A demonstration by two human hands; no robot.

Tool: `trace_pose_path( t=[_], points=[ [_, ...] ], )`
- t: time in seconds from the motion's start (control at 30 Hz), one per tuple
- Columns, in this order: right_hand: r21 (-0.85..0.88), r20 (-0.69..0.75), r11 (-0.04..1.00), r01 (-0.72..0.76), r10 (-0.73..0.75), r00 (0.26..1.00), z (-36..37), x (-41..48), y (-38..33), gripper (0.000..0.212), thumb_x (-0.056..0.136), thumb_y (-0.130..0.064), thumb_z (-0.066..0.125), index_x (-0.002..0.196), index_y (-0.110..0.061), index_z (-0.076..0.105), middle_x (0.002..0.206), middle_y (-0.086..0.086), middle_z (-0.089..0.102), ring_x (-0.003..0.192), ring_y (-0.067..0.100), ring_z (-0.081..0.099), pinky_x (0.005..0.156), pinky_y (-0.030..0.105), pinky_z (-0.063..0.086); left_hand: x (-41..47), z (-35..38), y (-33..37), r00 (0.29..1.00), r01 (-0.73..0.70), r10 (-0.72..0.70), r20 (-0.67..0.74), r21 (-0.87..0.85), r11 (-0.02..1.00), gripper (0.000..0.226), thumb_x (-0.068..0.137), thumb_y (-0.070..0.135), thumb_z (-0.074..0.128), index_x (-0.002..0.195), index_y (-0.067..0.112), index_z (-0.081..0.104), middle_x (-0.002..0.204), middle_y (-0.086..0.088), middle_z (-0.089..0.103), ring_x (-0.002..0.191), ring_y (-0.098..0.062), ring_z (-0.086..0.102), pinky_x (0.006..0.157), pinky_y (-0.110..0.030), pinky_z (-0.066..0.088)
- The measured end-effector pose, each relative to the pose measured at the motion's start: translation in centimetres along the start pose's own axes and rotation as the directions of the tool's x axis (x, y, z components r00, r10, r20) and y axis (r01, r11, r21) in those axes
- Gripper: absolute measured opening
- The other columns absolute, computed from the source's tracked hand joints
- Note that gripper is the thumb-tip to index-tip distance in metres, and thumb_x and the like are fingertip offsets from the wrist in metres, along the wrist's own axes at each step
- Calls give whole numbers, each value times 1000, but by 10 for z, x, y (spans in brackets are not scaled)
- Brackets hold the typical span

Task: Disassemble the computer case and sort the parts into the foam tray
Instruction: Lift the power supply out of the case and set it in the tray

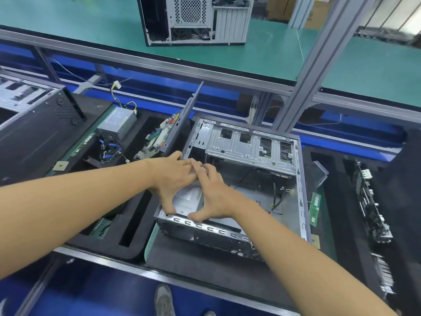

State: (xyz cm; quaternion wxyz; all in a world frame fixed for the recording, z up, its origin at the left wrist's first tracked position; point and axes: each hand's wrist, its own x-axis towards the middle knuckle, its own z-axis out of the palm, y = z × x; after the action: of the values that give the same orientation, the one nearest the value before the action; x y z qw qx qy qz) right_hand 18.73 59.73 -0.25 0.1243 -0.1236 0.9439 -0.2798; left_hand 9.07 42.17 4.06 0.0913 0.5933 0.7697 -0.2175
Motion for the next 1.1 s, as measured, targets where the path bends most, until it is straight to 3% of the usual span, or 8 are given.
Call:
trace_pose_path(
  t=[0.17, 0.27, 0.4, 0.5, 0.63, 0.83, 1.0, 1.1],
  points=[
    [-4, -11, 1000, 16, -16, 1000, -7, 4, 4, 138, 64, -48, 83, 148, -51, -26, 146, -15, 3, 141, 25, 15, 94, 37, 40, 5, 0, -3, 999, 37, -37, -6, -6, 999, 128, 52, 85, 47, 154, 17, 11, 155, -9, 27, 125, -24, 40, 93, -45, 34],
    [-47, 50, 999, -7, 9, 999, -18, 8, 4, 135, 65, -54, 81, 147, -52, -27, 158, -13, -11, 149, 23, 1, 105, 46, 39, 9, -7, -8, 996, 53, -51, 69, -33, 998, 127, 55, 84, 45, 156, 16, 9, 161, -9, 19, 136, -25, 32, 103, -47, 30],
    [-108, 163, 992, -69, 86, 983, -11, 8, 5, 140, 66, -60, 81, 147, -47, -32, 160, -3, -36, 150, 26, -26, 117, 60, 25, 9, -6, -2, 976, 92, -85, 200, -25, 995, 135, 60, 87, 49, 158, 14, -10, 166, -12, -9, 152, -34, -4, 121, -53, 6],
    [-135, 175, 985, -105, 128, 976, -3, 9, 3, 146, 64, -62, 84, 141, -49, -39, 155, -5, -45, 147, 28, -33, 116, 60, 23, 9, -1, 4, 971, 125, -117, 207, -25, 992, 147, 59, 92, 53, 153, 11, -25, 163, -13, -25, 151, -35, -15, 122, -54, 5],
    [-76, 114, 991, -108, 116, 987, -1, 12, 0, 146, 63, -51, 87, 142, -52, -35, 160, -2, -32, 152, 32, -18, 113, 58, 29, 9, 7, 8, 981, 166, -156, 117, -78, 983, 146, 56, 88, 54, 153, 12, -23, 164, -15, -19, 153, -30, -5, 119, -50, 11],
    [59, 9, 995, -84, 84, 996, 0, 10, 4, 144, 57, -43, 90, 148, -57, -22, 156, -14, -11, 146, 22, -1, 108, 53, 36, 9, 15, 4, 989, 133, -138, -55, -85, 987, 140, 47, 87, 51, 155, 18, -7, 155, -13, 22, 136, -33, 27, 107, -47, 26],
    [77, -34, 995, -62, 65, 997, -1, 17, 7, 145, 55, -45, 90, 149, -56, -21, 157, -14, -11, 148, 22, -7, 109, 55, 33, 11, 16, -4, 984, 120, -135, -119, -120, 985, 139, 45, 85, 55, 154, 19, -2, 150, -13, 26, 133, -33, 29, 104, -46, 26],
    [80, -42, 994, -68, 72, 997, -4, 24, 10, 146, 53, -46, 90, 148, -58, -21, 159, -9, -11, 149, 24, -8, 111, 57, 30, 16, 11, -10, 985, 125, -135, -109, -101, 987, 138, 48, 84, 54, 155, 17, -2, 154, -16, 22, 138, -35, 22, 112, -49, 20]
  ],
)
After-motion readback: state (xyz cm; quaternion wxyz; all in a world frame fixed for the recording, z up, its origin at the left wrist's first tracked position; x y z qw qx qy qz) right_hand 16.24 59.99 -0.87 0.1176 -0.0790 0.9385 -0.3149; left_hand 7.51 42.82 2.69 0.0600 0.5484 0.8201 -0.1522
